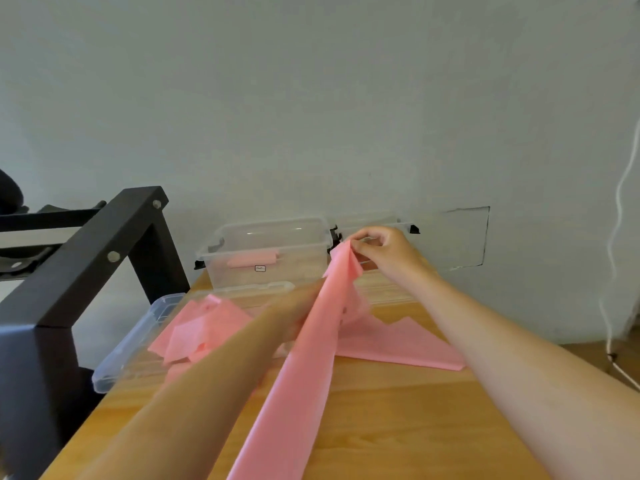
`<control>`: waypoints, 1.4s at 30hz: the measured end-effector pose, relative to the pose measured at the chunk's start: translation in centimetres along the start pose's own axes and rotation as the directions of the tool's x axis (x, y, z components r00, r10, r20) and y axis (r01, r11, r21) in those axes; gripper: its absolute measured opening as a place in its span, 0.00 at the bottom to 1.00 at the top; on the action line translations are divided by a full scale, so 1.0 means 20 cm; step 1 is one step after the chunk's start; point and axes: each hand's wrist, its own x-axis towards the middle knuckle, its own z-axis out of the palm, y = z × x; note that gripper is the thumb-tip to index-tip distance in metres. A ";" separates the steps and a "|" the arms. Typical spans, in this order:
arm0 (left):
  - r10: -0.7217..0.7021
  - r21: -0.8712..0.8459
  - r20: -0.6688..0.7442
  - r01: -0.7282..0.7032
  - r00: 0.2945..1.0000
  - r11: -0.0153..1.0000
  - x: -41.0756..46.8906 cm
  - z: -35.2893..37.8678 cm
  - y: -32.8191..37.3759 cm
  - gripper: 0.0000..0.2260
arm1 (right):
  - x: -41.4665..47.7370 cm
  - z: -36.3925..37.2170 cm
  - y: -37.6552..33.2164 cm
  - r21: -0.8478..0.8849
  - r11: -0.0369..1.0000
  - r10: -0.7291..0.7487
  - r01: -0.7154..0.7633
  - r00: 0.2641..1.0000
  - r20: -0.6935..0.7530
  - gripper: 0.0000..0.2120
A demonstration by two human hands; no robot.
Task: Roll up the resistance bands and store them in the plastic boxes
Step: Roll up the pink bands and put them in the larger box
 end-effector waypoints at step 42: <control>0.391 -0.017 -0.058 -0.393 0.919 0.920 0.30 -0.52 0.86 0.03 | 0.67 0.10 -0.30 0.430 0.886 0.147 -0.174 0.984 0.097 0.07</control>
